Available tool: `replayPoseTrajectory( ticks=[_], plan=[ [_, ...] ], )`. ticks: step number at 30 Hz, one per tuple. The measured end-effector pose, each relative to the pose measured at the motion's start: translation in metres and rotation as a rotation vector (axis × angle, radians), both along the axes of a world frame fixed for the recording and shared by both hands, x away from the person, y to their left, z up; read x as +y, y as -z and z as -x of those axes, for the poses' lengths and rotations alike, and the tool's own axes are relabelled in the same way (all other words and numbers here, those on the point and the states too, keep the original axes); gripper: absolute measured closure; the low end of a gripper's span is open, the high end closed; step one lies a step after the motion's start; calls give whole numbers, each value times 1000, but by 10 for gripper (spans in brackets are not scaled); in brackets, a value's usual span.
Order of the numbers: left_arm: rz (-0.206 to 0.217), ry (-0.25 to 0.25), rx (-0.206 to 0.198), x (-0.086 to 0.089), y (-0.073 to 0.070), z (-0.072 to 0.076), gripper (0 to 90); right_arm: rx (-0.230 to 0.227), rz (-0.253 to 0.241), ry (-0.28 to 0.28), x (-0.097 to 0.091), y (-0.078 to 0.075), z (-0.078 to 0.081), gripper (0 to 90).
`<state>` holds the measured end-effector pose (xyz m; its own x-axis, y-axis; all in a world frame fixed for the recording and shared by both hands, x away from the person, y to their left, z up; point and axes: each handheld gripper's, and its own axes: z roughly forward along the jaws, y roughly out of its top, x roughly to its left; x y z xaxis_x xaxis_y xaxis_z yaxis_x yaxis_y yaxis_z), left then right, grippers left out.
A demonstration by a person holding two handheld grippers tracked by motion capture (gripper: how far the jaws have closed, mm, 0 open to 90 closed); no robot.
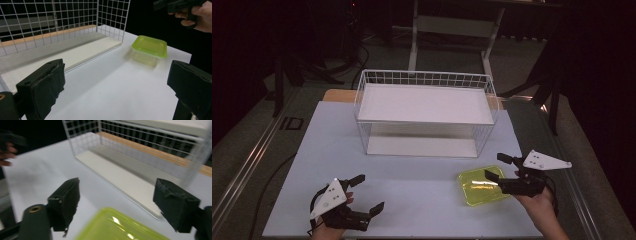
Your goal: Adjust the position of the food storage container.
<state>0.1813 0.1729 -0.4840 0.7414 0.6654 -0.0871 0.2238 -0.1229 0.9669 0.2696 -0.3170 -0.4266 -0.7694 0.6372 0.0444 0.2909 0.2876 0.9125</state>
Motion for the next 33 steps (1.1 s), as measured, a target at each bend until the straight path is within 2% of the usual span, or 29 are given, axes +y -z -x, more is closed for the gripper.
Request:
replayPoseTrajectory(
  ticks=[1,3,5,8,9,13,19,25,33],
  plan=[
    [1,0,0,0,0,0,23,-3,12,7,-3,2,-2,304],
    [4,8,-2,0,0,0,23,6,26,31,-9,8,-5,334],
    [0,13,-7,-1,0,0,22,23,25,44,-16,13,-8,411],
    [-1,15,-6,-2,1,0,23,32,50,64,-24,20,-11,517],
    [-3,16,-4,-2,1,0,23,37,59,68,-27,22,-12,569],
    [-10,19,2,-3,2,-1,23,59,74,89,-39,31,-15,684],
    [-11,19,5,-4,3,-1,23,92,123,113,-53,48,-17,879],
    [-15,20,4,-5,3,-1,23,111,148,147,-63,65,-17,900],
    [-18,20,4,-4,3,-1,23,182,185,192,-77,90,-19,900]
  ],
)
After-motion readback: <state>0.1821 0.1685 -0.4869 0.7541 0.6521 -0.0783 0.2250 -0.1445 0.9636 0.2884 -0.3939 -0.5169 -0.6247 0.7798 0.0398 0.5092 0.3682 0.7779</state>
